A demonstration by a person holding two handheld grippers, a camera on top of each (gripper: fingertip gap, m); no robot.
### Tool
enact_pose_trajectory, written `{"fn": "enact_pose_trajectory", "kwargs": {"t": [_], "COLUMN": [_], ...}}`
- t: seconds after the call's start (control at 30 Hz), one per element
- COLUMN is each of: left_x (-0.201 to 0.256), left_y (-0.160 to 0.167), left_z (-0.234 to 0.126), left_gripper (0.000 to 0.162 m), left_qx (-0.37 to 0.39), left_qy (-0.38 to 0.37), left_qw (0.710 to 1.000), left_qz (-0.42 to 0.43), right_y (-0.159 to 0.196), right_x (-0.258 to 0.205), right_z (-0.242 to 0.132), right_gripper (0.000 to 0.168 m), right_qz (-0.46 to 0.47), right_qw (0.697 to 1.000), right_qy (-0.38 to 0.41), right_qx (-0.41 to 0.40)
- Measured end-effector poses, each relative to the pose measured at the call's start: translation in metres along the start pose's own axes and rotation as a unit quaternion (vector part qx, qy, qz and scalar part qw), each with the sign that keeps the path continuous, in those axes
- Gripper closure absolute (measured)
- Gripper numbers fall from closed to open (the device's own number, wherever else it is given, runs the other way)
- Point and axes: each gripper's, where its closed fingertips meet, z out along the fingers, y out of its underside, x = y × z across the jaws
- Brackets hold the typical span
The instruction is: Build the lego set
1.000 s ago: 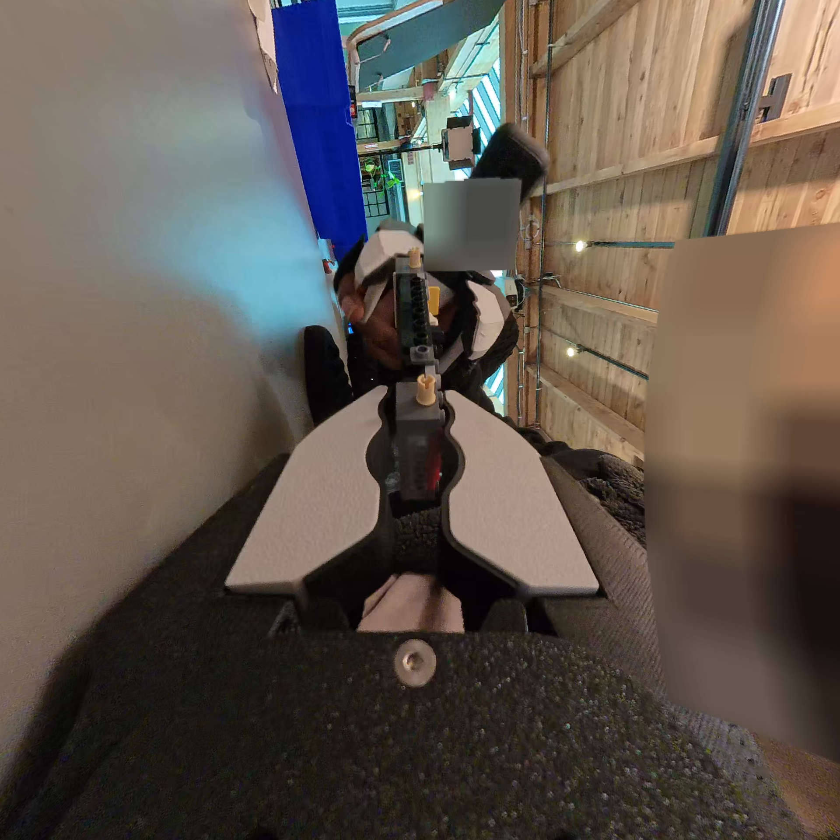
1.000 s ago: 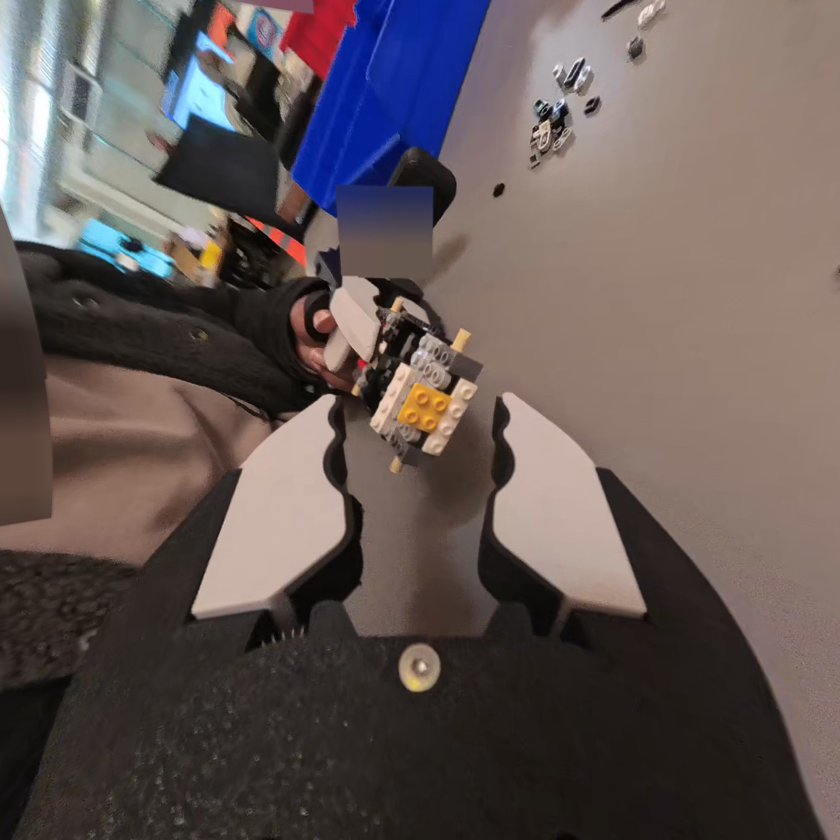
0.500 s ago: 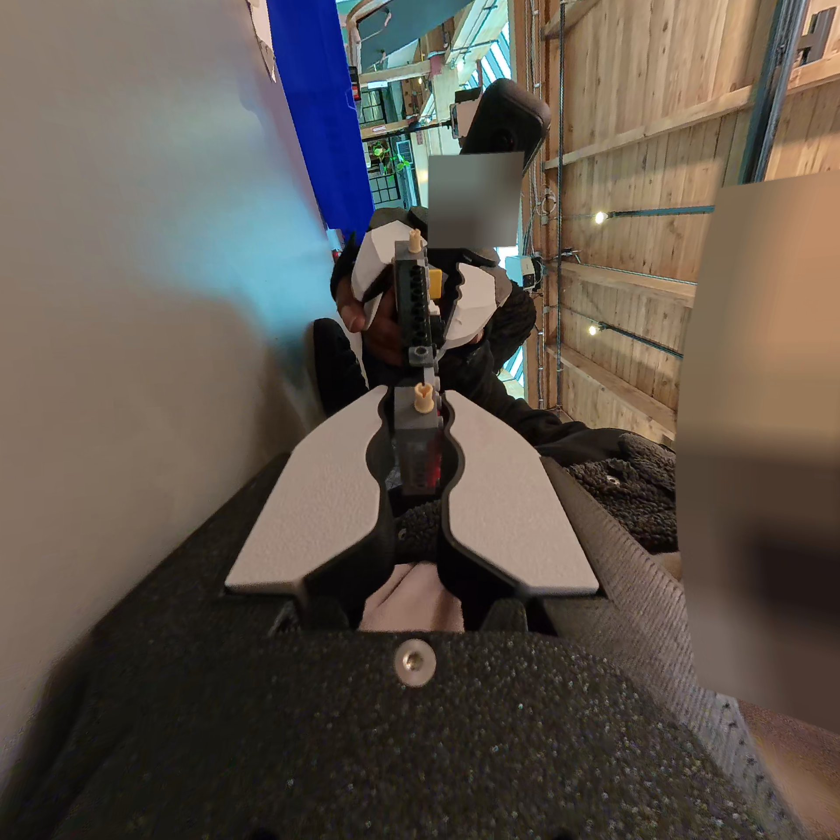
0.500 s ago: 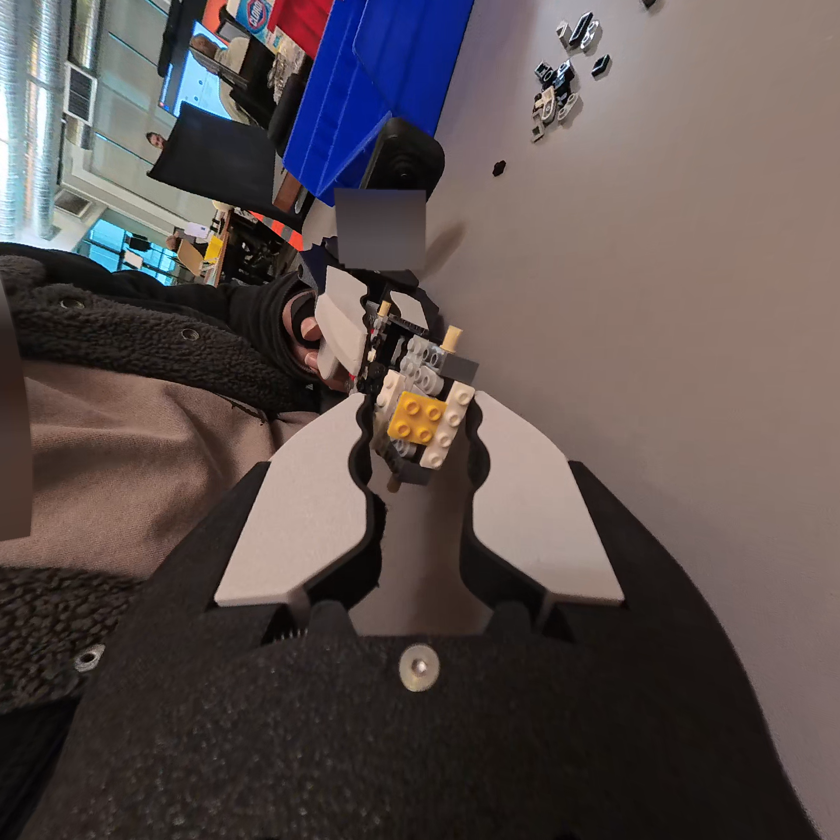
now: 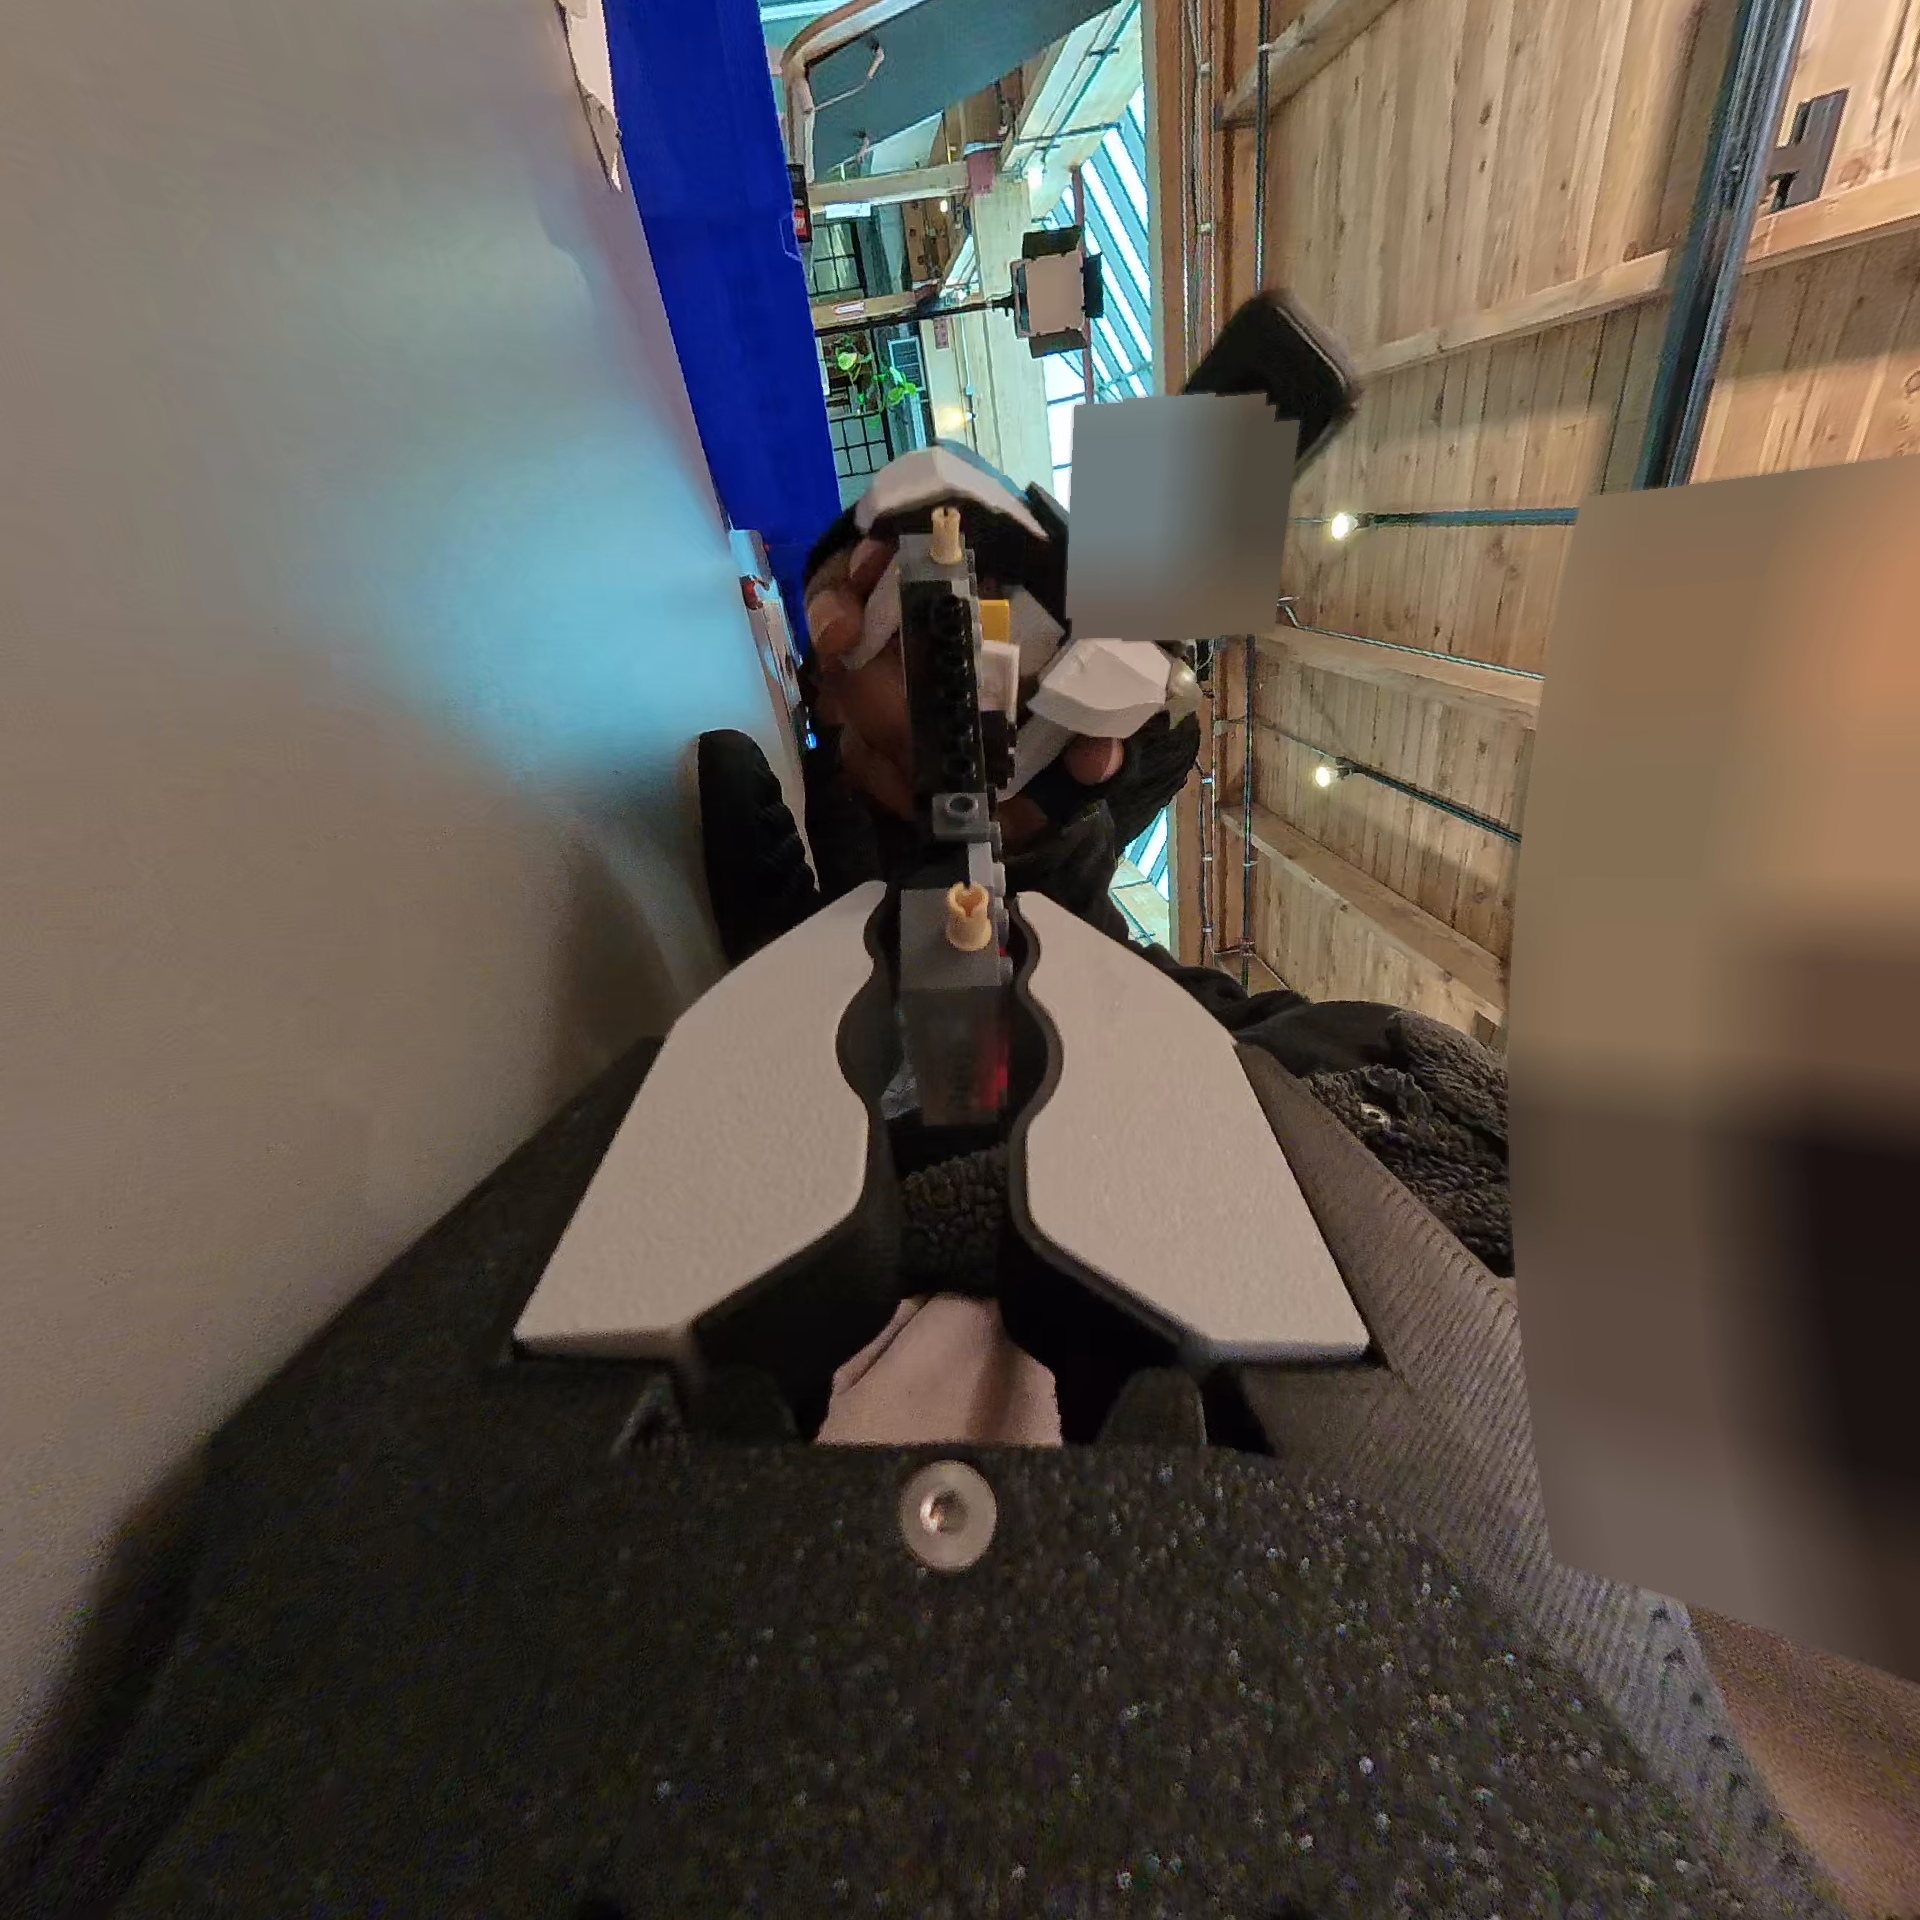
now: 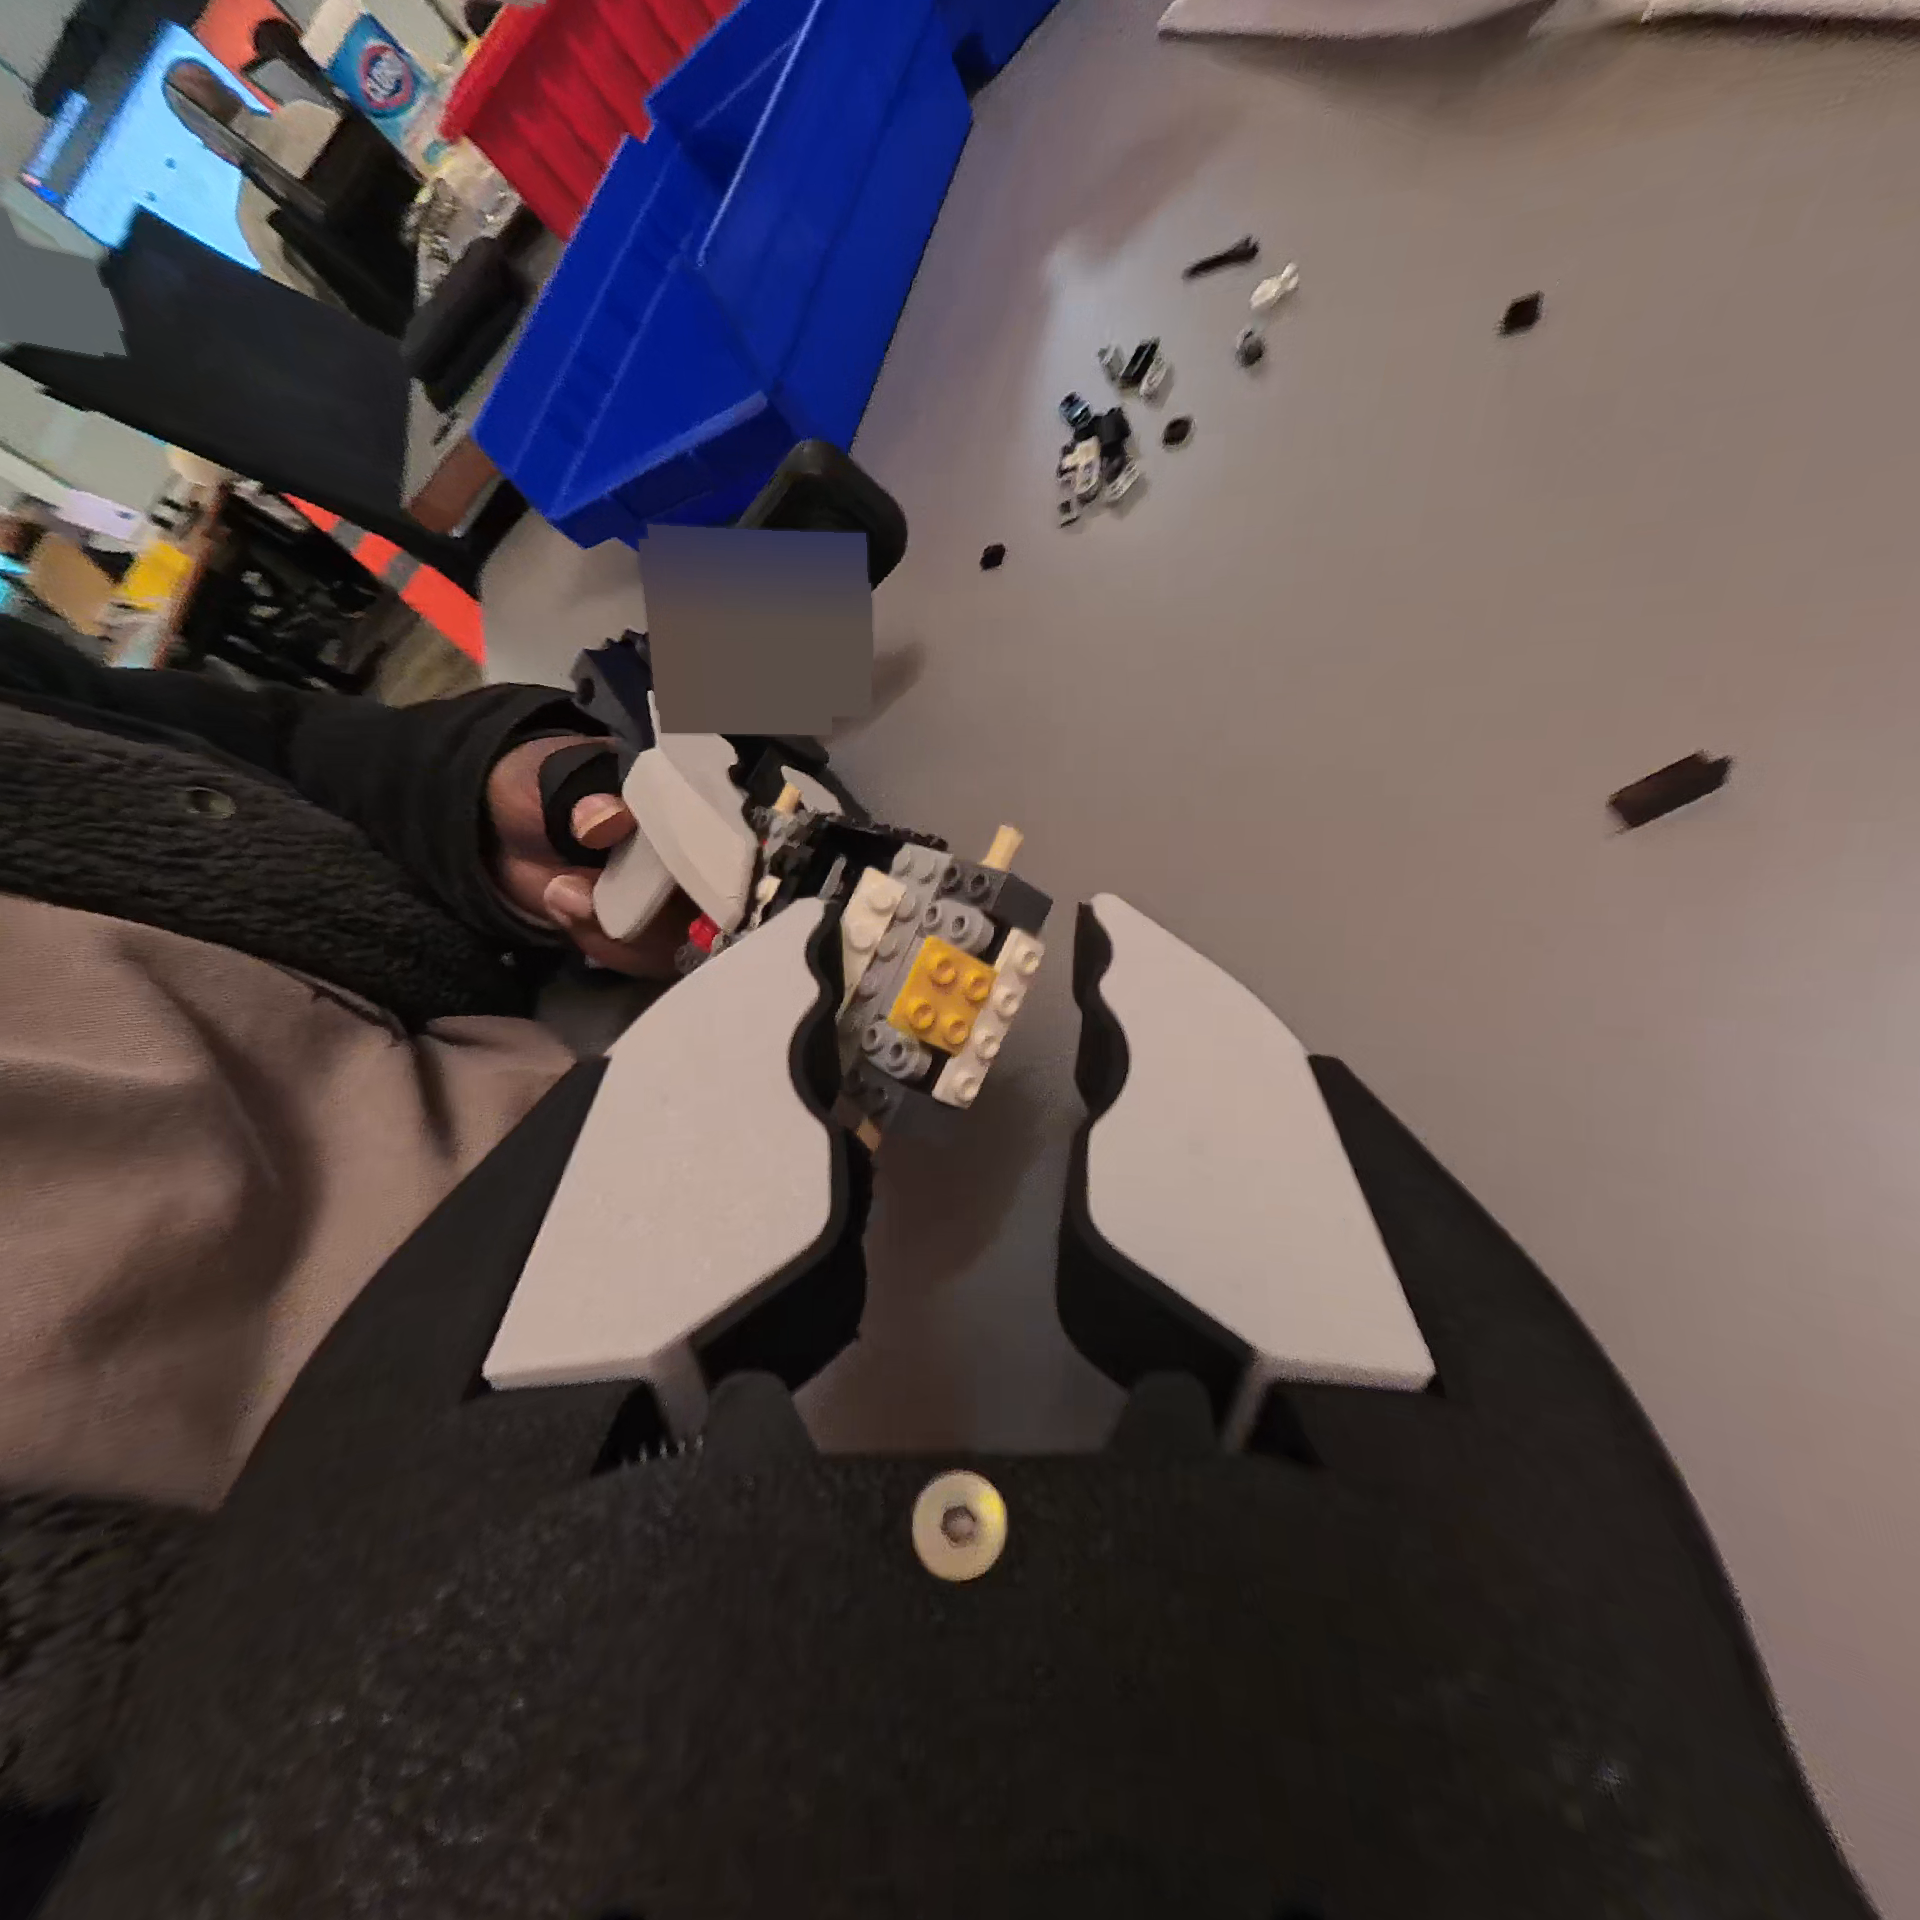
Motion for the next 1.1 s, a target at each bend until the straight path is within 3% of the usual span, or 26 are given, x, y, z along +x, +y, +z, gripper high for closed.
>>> {"fn": "enact_pose_trajectory", "kwargs": {"t": [0.17, 0.27, 0.63, 0.77, 1.1], "left_x": [0.0, 0.0, 0.001, 0.006, 0.014], "left_y": [-0.001, -0.001, 0.002, 0.002, 0.007], "left_z": [-0.001, 0.0, 0.001, 0.001, 0.002], "left_gripper": [0.145, 0.145, 0.145, 0.145, 0.144], "left_qx": [0.004, 0.003, -0.006, -0.01, -0.024], "left_qy": [0.0, 0.0, -0.013, -0.011, -0.019], "left_qw": [1.0, 1.0, 0.999, 0.998, 0.99], "left_qz": [-0.003, -0.002, 0.032, 0.059, 0.137], "right_y": [-0.006, 0.002, 0.007, 0.009, 0.007], "right_x": [-0.001, 0.0, -0.002, -0.011, -0.019], "right_z": [-0.009, -0.007, 0.002, 0.003, 0.0], "right_gripper": [0.124, 0.122, 0.117, 0.13, 0.132], "right_qz": [-0.097, -0.107, 0.009, 0.05, 0.015], "right_qw": [0.993, 0.99, 0.999, 0.997, 0.998], "right_qy": [0.074, 0.088, 0.011, -0.043, -0.054], "right_qx": [-0.001, -0.022, -0.044, -0.039, -0.029]}}
